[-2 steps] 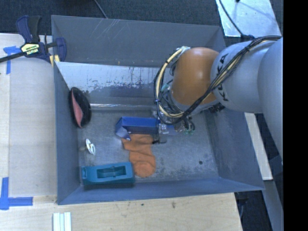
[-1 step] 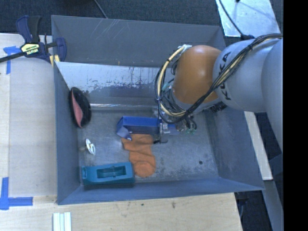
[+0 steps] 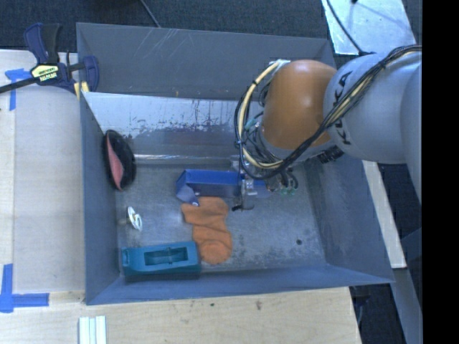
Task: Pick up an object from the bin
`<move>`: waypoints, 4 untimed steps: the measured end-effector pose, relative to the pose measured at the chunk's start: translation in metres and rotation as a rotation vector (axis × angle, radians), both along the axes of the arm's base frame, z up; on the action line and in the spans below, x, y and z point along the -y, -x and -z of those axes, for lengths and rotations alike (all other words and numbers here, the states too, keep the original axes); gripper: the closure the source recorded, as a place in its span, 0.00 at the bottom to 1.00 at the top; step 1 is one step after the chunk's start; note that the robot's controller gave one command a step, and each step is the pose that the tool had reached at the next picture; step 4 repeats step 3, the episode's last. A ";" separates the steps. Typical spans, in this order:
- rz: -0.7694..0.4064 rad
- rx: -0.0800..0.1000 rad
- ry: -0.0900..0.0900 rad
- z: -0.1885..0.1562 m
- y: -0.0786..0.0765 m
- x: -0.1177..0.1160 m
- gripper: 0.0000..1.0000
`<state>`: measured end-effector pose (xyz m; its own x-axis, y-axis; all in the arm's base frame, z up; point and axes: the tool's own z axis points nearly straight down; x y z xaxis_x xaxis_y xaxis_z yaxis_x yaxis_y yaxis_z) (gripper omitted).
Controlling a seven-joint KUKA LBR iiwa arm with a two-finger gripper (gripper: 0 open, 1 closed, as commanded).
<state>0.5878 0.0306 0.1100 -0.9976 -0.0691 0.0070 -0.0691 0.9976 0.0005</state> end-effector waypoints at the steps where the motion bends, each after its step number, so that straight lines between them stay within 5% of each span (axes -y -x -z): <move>1: 0.000 0.006 0.000 -0.022 -0.001 0.000 1.00; 4: 0.000 0.008 0.000 -0.049 -0.002 0.000 1.00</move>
Offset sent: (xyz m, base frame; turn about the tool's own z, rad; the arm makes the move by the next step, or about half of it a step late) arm 0.0000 -0.0002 0.0100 0.0000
